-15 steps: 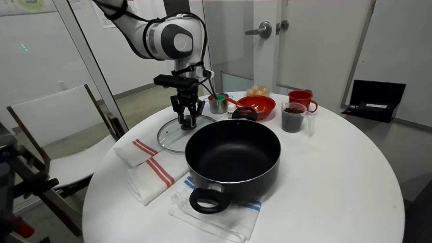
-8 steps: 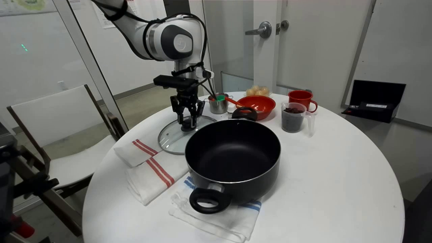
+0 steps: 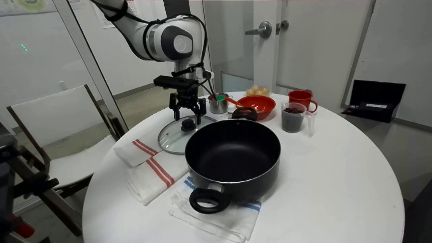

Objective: Remove the glass lid from the top of the black pot.

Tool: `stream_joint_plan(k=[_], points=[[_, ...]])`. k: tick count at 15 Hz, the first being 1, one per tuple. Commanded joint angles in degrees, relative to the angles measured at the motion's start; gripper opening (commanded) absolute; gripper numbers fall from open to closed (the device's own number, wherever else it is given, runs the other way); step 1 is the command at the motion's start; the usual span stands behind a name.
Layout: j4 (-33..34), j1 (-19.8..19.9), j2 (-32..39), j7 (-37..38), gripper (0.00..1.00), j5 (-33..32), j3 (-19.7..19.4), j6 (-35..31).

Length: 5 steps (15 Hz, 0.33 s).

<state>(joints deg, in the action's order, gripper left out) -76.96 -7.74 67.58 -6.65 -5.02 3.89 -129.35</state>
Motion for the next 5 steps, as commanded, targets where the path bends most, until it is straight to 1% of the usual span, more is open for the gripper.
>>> stream_joint_plan(k=[1, 5], points=[[-2.2, -0.1, -2.5, 0.1, 1.00, -0.3, 0.2, -1.6], [-5.5, 0.3, -5.7, -0.3, 1.00, 0.0, 0.9, -3.6]])
